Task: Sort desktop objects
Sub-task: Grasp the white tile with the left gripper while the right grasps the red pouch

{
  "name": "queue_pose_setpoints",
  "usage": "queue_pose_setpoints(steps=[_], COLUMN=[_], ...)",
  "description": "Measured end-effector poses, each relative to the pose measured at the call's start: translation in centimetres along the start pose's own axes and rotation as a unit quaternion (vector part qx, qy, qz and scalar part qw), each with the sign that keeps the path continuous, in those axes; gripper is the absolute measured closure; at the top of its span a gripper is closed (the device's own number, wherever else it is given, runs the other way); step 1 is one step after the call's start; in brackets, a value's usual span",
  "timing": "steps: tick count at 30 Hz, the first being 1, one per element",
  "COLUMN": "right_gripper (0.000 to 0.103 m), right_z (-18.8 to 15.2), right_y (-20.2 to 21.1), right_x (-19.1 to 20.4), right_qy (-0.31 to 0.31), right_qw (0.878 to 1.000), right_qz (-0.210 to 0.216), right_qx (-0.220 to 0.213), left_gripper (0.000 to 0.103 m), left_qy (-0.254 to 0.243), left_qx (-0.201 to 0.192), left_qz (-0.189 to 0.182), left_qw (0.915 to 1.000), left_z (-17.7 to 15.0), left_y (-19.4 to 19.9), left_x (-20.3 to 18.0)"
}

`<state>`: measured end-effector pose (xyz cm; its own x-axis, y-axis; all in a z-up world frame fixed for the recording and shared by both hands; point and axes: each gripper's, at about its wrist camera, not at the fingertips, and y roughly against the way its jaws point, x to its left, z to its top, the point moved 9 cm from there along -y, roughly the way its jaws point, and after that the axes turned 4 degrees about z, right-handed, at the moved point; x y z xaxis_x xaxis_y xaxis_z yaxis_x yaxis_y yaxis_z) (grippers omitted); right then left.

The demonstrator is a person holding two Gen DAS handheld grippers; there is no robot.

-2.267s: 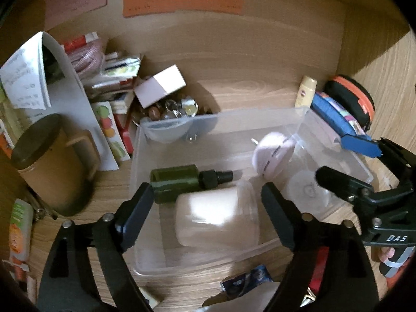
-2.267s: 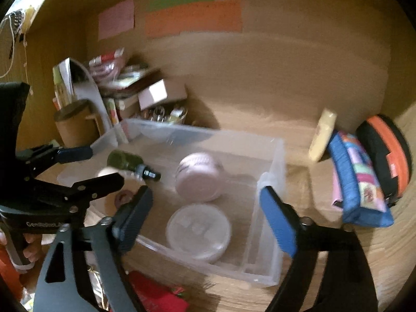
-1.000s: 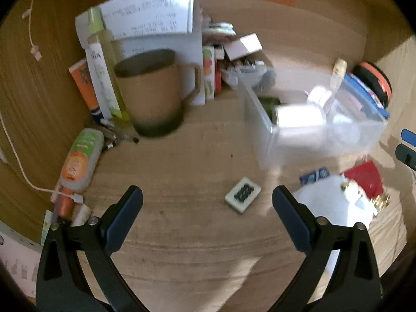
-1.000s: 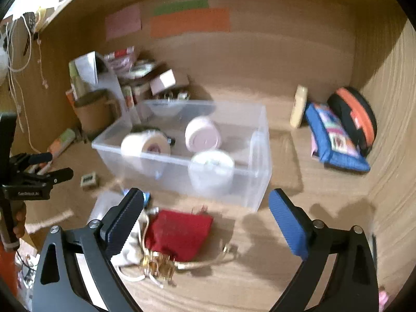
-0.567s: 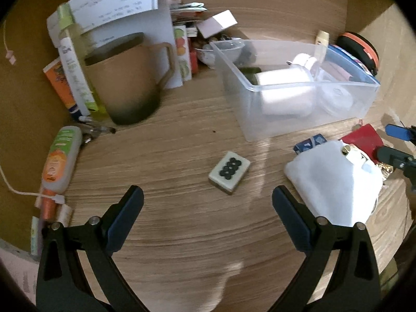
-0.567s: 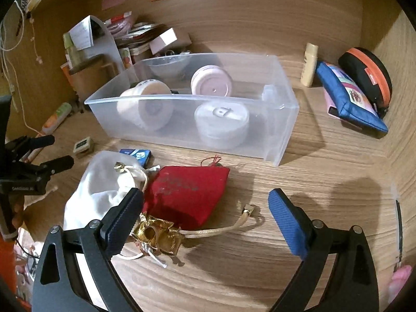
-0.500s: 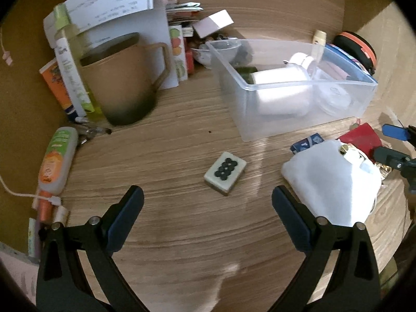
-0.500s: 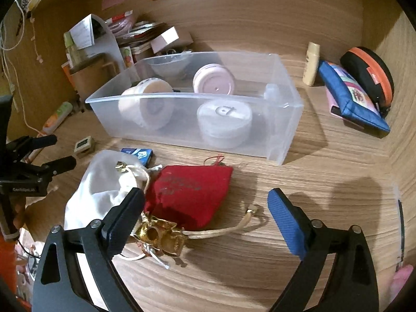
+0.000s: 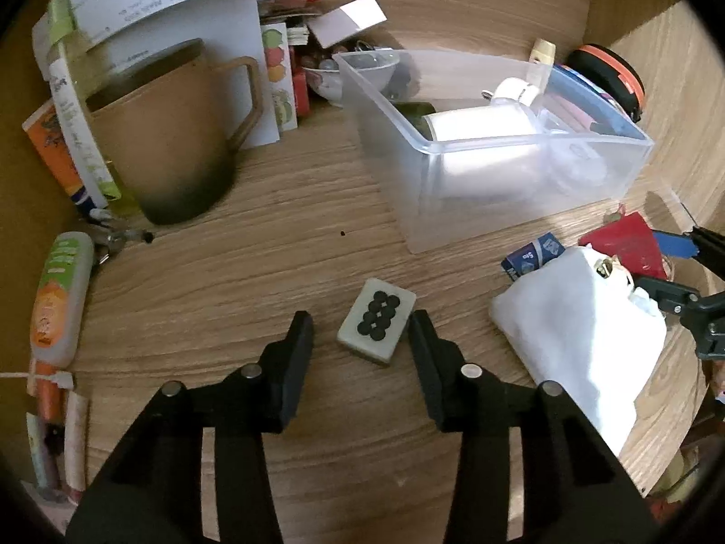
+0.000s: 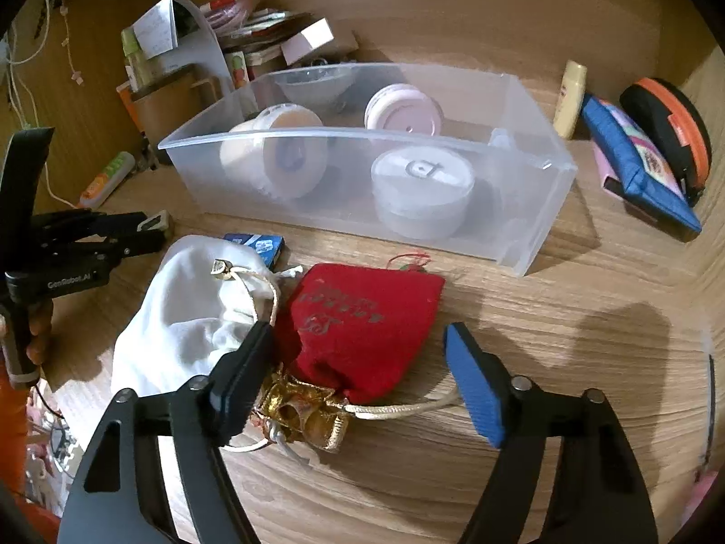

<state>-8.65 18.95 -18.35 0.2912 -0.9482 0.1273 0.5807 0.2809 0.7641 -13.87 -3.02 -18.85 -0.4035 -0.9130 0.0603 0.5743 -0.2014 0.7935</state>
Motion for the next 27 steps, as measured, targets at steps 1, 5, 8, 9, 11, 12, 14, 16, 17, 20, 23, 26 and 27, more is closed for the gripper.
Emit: queue_pose_setpoints(steps=[1,5,8,9,11,12,14,16,17,20,23,26,27], right_gripper=[0.036,0.044,0.055,0.058,0.063,0.064,0.068,0.073,0.075,0.079,0.081,0.082,0.082], right_z=[0.0,0.0,-0.1,-0.1,-0.1,-0.1,-0.1,-0.1,-0.1,-0.1,0.1,0.0,-0.1], right_y=[-0.2,-0.5,-0.5,-0.5,-0.4,-0.3,-0.2,0.1,0.1,0.3,0.7,1.2,1.4], right_x=[0.1,0.4,0.8,1.0,1.2,1.4,1.6,1.8,1.8,1.7,1.4,1.2,1.0], right_qy=[-0.001,0.003,0.008,0.012,0.018,0.024,0.032,0.039,0.039,0.03,0.017,0.009,0.005], right_qw=[1.0,1.0,1.0,1.0,0.999,0.999,0.999,0.999,0.999,0.999,0.999,0.999,0.999], right_qz=[0.005,0.013,0.023,0.027,0.027,0.026,0.024,0.026,0.027,0.033,0.042,0.042,0.042], right_qx=[0.003,0.007,0.008,0.007,0.006,0.003,-0.001,-0.005,-0.007,-0.008,-0.016,-0.022,-0.024], left_gripper=[0.06,0.062,0.062,0.062,0.062,0.062,0.072,0.076,0.079,0.079,0.079,0.079,0.079], left_qy=[-0.002,-0.006,-0.009,-0.007,-0.002,0.0,0.001,-0.001,-0.002,0.005,0.013,0.018,0.021], left_qx=[-0.001,-0.003,-0.006,-0.006,-0.006,-0.006,-0.007,-0.009,-0.01,-0.011,-0.01,-0.011,-0.013], left_qz=[-0.002,-0.004,0.0,0.004,0.007,0.007,0.005,0.01,0.011,0.02,0.034,0.037,0.034], left_qw=[1.0,1.0,0.9999,0.9999,1.0,1.0,1.0,0.9999,0.9999,0.9997,0.9993,0.9991,0.9991], left_z=[0.1,0.2,0.3,0.4,0.6,0.6,0.7,0.6,0.6,0.7,0.7,0.5,0.5], left_y=[0.0,-0.1,-0.2,-0.3,-0.5,-0.6,-0.6,-0.6,-0.6,-0.6,-0.6,-0.3,-0.2], left_x=[-0.1,-0.3,-0.5,-0.4,-0.4,-0.3,-0.3,-0.4,-0.4,-0.2,0.0,0.0,0.0])
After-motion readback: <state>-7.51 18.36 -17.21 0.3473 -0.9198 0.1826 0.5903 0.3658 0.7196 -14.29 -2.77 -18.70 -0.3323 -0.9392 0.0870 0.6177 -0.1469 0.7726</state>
